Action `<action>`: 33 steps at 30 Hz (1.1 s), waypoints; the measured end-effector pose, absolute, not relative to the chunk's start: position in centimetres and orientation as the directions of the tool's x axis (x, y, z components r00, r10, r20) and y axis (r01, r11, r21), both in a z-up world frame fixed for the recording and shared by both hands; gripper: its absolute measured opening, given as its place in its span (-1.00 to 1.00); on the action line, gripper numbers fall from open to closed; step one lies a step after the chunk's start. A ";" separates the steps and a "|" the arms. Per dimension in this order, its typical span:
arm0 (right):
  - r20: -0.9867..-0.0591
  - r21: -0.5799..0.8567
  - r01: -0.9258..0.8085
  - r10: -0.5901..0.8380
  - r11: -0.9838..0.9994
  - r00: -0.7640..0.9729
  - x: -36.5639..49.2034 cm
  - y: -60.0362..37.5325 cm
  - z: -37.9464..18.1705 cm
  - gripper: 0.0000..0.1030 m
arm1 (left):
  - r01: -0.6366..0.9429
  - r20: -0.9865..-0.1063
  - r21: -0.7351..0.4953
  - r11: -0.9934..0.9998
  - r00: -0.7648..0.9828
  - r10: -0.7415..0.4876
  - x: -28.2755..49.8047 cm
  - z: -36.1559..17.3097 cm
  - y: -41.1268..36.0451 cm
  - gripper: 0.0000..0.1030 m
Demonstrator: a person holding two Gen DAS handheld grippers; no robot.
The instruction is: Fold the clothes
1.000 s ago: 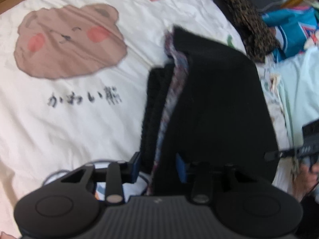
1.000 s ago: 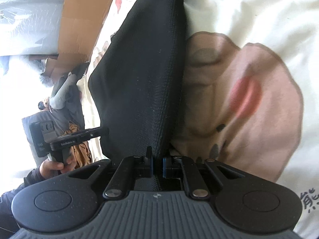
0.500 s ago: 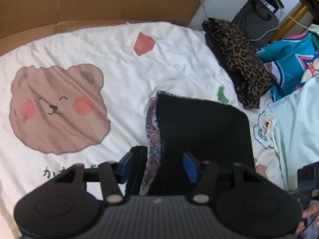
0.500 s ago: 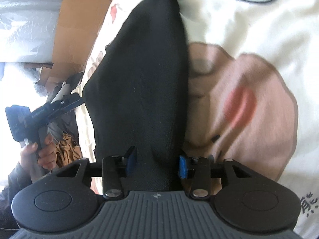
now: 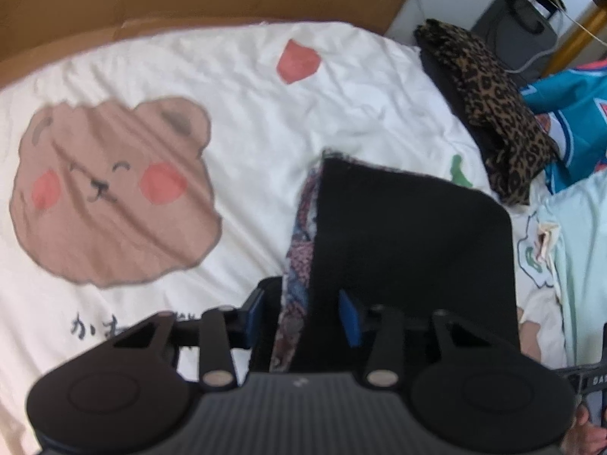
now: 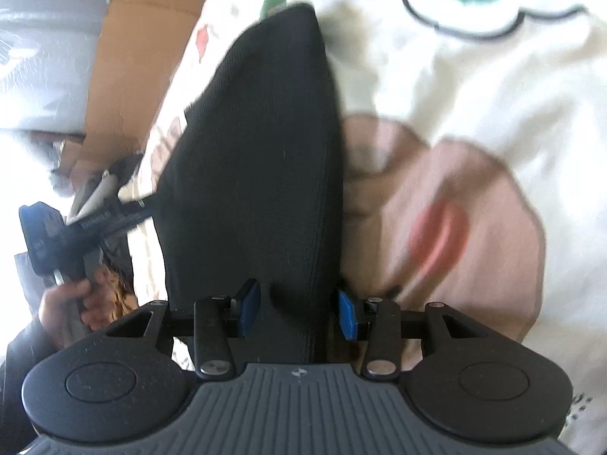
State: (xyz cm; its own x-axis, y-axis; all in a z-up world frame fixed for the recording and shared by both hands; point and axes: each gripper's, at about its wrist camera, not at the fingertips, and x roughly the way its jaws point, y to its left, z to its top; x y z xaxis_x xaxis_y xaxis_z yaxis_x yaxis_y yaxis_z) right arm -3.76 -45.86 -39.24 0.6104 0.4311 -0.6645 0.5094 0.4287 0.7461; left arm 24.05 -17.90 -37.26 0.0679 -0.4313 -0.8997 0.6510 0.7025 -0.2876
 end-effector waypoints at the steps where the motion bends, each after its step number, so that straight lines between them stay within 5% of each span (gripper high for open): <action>1: -0.664 0.746 0.510 0.420 0.428 0.619 -3.7 -46.1 -39.1 -0.05 | 0.638 -0.899 -0.301 0.708 0.058 -0.434 24.3 -37.7 -17.6 -0.10; 7: -0.665 0.739 0.506 0.358 0.445 0.655 -2.5 -47.6 -39.1 -0.04 | 0.620 -0.892 -0.332 0.711 0.038 -0.450 25.2 -38.9 -17.1 0.05; 14: -0.644 0.750 0.499 0.307 0.433 0.701 -0.2 -48.7 -39.3 -0.08 | 0.654 -0.893 -0.306 0.692 0.056 -0.447 24.6 -38.2 -17.6 -0.21; 16: -0.645 0.747 0.496 0.306 0.442 0.700 0.3 -48.7 -39.3 -0.35 | 0.656 -0.893 -0.299 0.693 0.063 -0.445 24.5 -38.0 -17.6 -0.27; 17: -0.643 0.749 0.488 0.312 0.449 0.699 0.6 -48.5 -39.1 -0.70 | 0.653 -0.893 -0.298 0.696 0.065 -0.444 24.5 -37.9 -17.5 -0.33; 19: -0.632 0.754 0.464 0.323 0.465 0.704 1.0 -48.2 -38.5 -0.88 | 0.642 -0.894 -0.302 0.704 0.066 -0.443 24.6 -37.6 -17.3 -0.43; 28: -0.623 0.762 0.452 0.336 0.463 0.707 0.9 -48.1 -38.0 -0.81 | 0.648 -0.899 -0.286 0.706 0.074 -0.432 24.5 -37.6 -17.1 -0.50; 33: -0.644 0.754 0.498 0.333 0.428 0.689 0.6 -49.1 -40.3 -0.42 | 0.644 -0.901 -0.289 0.708 0.066 -0.428 25.1 -38.4 -17.1 -0.33</action>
State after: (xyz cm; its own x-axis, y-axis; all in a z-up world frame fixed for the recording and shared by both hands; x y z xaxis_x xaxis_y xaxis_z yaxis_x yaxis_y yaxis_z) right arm 0.63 -49.08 -40.33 0.6888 0.3330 -0.6440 0.4979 0.4285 0.7540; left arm 25.08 -17.05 -38.43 0.0663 -0.4277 -0.9015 0.6443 0.7082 -0.2886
